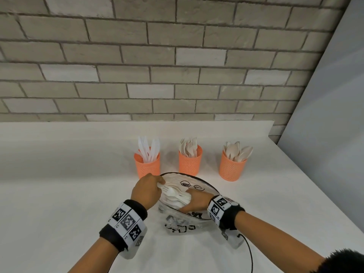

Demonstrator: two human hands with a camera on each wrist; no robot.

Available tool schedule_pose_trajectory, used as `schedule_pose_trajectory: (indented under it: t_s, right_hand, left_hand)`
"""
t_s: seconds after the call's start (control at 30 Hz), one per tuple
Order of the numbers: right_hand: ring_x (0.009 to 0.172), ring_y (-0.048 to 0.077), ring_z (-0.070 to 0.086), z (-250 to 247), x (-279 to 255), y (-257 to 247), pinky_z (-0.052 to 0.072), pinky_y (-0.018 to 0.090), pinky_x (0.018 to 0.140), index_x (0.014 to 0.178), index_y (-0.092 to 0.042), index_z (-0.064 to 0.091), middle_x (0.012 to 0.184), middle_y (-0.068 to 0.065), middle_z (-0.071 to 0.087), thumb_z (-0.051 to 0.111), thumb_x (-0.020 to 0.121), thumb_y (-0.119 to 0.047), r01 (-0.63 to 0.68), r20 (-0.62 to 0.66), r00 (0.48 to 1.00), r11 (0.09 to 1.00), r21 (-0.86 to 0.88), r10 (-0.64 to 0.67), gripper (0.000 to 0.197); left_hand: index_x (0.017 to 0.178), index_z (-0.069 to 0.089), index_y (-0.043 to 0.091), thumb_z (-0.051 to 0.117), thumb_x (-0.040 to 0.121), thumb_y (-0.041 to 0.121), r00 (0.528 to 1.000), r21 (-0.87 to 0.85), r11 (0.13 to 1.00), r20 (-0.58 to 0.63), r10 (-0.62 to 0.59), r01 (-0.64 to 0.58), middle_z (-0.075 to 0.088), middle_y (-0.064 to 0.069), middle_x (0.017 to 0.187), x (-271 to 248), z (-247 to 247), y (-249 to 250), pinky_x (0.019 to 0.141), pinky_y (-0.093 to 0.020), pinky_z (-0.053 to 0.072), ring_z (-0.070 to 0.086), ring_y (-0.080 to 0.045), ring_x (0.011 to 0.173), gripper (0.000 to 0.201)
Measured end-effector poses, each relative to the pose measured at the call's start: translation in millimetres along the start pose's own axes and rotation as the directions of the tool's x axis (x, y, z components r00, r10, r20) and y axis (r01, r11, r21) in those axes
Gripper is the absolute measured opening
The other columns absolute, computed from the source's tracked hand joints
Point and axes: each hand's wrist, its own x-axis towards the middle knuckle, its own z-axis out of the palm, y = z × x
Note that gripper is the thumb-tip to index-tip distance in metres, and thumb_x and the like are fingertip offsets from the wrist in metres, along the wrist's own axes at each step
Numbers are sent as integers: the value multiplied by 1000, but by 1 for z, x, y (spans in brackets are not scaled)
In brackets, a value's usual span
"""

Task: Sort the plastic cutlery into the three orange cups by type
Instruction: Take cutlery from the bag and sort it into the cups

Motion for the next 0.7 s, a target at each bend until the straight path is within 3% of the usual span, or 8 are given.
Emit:
schedule_pose_trajectory:
  t_s: [0.07, 0.17, 0.23, 0.3, 0.37, 0.47, 0.57, 0.7]
  right_hand:
    - [110, 19, 55, 0, 0, -2, 42, 30, 98, 129, -17, 47, 127, 3, 58, 71, 67, -51, 18, -4, 1000, 1000, 26, -18, 74]
    - [112, 16, 53, -1, -2, -3, 40, 27, 100, 129, -17, 49, 127, 1, 58, 68, 75, -49, 68, 25, 997, 995, 79, -70, 66]
    - [103, 12, 49, -4, -4, -4, 39, 12, 86, 122, -18, 50, 114, -6, 61, 64, 85, -35, 89, 51, 994, 990, 109, -95, 43]
    - [101, 15, 50, -7, -4, -2, 40, 10, 79, 116, -16, 52, 101, -9, 60, 62, 89, -23, 110, 45, 992, 989, 99, -115, 30]
    - [114, 21, 52, -9, -7, -3, 40, 21, 93, 127, -10, 49, 119, 3, 59, 65, 86, -23, 114, 8, 993, 992, 55, -114, 46]
    - [129, 23, 44, -10, -10, 0, 32, 26, 107, 139, -11, 37, 140, 6, 48, 67, 84, -26, 116, 21, 993, 993, -2, -115, 65]
    - [131, 24, 42, -8, -10, 0, 30, 27, 110, 139, -10, 37, 142, 7, 46, 66, 85, -25, 119, 7, 993, 992, -52, -119, 63]
    - [127, 23, 46, -5, -12, -3, 33, 24, 105, 136, -9, 42, 139, 7, 49, 68, 83, -26, 163, -27, 986, 985, -55, -165, 61]
  left_hand:
    - [118, 63, 17, 44, 88, 2, 1000, 3, 1000, 5, 5, -5, 56, -11, 122, 0, 0, 0, 89, -29, 43, 56, -27, 110, 39]
    - [119, 62, 18, 44, 89, 3, 1000, 0, 1000, 7, -1, 1, 56, -10, 123, 1, 0, -3, 89, -28, 43, 55, -26, 111, 38]
    - [121, 61, 19, 44, 89, 3, 1000, 6, 1000, -5, -18, 18, 54, -10, 124, 2, 0, -5, 89, -28, 43, 55, -26, 111, 39]
    - [124, 58, 19, 45, 89, 3, 999, 21, 999, -19, -30, 30, 53, -11, 125, 1, 2, -6, 90, -30, 45, 56, -27, 110, 41]
    - [127, 54, 20, 45, 89, 3, 999, 26, 999, 10, -47, 46, 51, -12, 126, 1, 5, -7, 90, -31, 44, 56, -29, 108, 43]
    - [125, 55, 19, 45, 86, 1, 994, -31, 997, 87, -66, 69, 55, -13, 124, 0, 6, -9, 89, -29, 43, 56, -29, 109, 43]
    - [120, 59, 16, 44, 85, -2, 995, -70, 995, 70, -71, 76, 59, -14, 120, 0, 4, -12, 88, -29, 43, 56, -30, 108, 42]
    - [119, 59, 15, 46, 86, -1, 996, -91, 993, 46, -72, 76, 58, -13, 122, 1, 6, -15, 89, -29, 41, 55, -30, 109, 39]
